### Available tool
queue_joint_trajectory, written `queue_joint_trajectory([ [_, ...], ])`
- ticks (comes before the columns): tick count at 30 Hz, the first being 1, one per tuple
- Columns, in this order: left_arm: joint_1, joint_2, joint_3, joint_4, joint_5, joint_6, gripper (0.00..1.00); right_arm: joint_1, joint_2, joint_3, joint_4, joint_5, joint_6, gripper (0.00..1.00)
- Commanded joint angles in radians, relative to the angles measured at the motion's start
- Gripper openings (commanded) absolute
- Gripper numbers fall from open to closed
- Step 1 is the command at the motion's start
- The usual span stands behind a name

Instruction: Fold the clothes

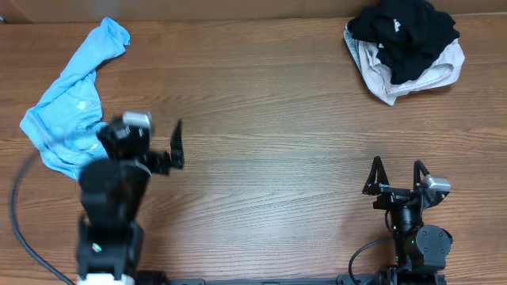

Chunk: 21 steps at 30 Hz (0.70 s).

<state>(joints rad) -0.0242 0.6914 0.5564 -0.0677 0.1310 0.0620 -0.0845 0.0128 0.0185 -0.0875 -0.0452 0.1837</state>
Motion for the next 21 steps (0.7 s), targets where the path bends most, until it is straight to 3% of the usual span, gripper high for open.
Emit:
queue_joint_trajectory([
  [1,0.005,-0.154,-0.239,0.175,0.0,-0.001,1.0,0.005,-0.01,-0.011,0.006,0.003,0.007,1.0],
  [4,0.005,-0.257,-0.384,0.283,-0.008,-0.022,1.0,0.005,-0.01,-0.011,0.006,0.003,0.008,1.0],
  [12,0.006,-0.461,-0.524,0.288,-0.067,-0.027,1.0,0.005,-0.01,-0.011,0.006,0.003,0.007,1.0],
  [21,0.04,-0.618,-0.552,0.124,-0.105,-0.028,1.0,0.005,-0.01,-0.011,0.006,0.003,0.007,1.0],
])
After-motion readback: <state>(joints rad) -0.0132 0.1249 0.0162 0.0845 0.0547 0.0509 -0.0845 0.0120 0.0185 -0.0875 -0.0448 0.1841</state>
